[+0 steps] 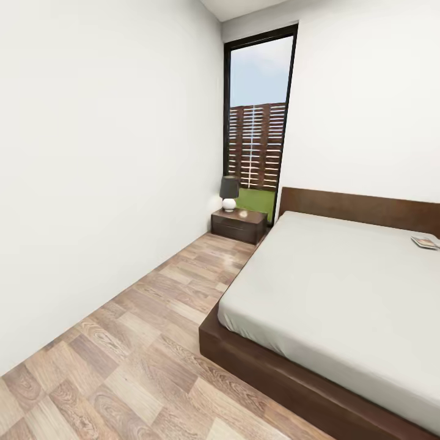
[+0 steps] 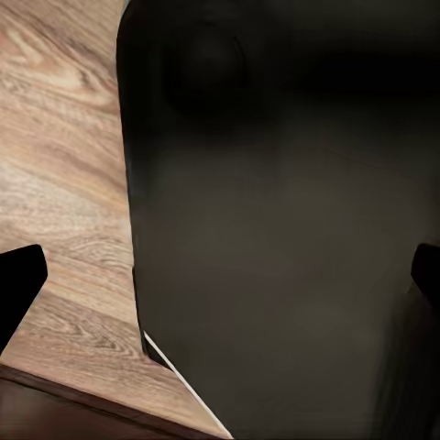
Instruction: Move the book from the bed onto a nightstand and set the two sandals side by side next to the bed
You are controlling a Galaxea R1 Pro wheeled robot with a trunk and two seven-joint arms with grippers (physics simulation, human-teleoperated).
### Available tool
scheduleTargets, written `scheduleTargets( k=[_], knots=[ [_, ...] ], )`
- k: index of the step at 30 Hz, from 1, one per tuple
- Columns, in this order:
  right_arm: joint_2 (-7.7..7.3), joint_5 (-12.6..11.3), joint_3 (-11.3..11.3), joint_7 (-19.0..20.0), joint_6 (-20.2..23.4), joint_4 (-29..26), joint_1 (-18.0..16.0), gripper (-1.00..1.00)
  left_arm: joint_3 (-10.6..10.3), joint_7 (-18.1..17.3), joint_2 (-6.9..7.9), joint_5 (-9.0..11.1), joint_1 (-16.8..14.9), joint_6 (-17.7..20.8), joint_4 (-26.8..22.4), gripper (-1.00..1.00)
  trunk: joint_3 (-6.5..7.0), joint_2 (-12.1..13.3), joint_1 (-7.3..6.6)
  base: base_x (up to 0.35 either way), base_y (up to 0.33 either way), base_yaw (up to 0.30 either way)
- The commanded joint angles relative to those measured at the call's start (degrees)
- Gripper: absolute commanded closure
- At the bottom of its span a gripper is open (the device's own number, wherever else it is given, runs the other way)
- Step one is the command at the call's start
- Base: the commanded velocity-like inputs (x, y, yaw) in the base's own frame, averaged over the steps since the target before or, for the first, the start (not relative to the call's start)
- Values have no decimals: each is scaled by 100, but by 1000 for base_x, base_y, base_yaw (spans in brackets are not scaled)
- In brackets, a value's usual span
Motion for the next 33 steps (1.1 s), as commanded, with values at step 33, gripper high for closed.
scheduleTargets(
  k=[33],
  knots=[
    [-33,1,67,-12,-410,-552,-64,-100,107,7,-206,324,-9,-593,-956,-100,-3,-2,0,0,0,0]
  ],
)
